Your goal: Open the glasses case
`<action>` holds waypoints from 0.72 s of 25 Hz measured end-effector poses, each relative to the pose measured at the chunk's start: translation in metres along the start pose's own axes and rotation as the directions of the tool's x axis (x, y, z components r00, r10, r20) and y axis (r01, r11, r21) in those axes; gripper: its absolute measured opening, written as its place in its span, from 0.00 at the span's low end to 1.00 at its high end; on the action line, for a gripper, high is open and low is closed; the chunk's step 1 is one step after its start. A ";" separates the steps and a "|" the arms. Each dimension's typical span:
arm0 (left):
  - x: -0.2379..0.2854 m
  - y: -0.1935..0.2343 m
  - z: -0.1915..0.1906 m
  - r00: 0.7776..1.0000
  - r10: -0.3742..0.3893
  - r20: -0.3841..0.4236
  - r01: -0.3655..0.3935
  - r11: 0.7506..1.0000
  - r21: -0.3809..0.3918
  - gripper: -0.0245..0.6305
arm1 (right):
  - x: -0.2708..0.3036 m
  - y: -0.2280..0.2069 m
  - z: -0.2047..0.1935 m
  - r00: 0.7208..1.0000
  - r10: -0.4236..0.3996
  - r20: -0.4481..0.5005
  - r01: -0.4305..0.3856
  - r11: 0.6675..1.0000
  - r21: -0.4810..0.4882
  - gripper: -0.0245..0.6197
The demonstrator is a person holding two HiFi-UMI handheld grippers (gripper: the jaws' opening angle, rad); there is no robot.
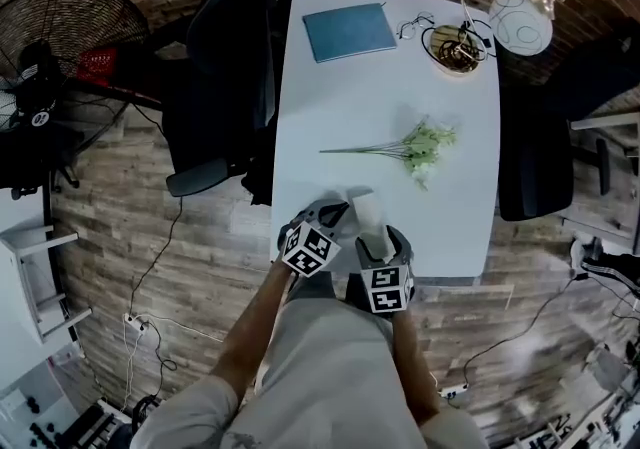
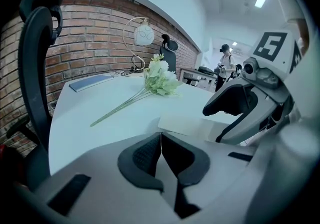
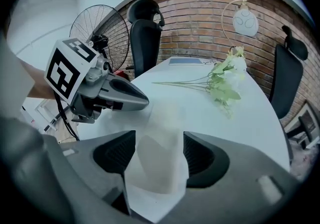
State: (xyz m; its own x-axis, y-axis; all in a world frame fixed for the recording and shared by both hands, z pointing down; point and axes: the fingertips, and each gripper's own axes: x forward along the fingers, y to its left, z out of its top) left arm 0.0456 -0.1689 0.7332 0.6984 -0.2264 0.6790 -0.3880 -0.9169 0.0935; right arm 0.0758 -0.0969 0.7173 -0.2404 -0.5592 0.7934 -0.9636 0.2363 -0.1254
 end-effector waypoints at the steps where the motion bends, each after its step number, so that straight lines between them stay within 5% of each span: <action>1: 0.001 0.000 0.000 1.000 -0.001 -0.001 0.001 1.000 0.000 0.05 | 0.002 0.002 -0.002 1.000 0.003 -0.008 -0.003 1.000 -0.005 0.48; 18: 0.005 -0.005 -0.004 1.000 0.000 -0.008 0.000 1.000 -0.005 0.05 | 0.021 0.005 -0.021 0.993 -0.061 -0.098 0.054 0.996 -0.072 0.56</action>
State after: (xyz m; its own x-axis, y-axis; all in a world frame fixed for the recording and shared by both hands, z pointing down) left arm 0.0488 -0.1641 0.7385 0.6937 -0.2233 0.6848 -0.3908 -0.9153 0.0974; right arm 0.0687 -0.0914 0.7458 -0.1686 -0.4924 0.8539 -0.9641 0.2625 -0.0390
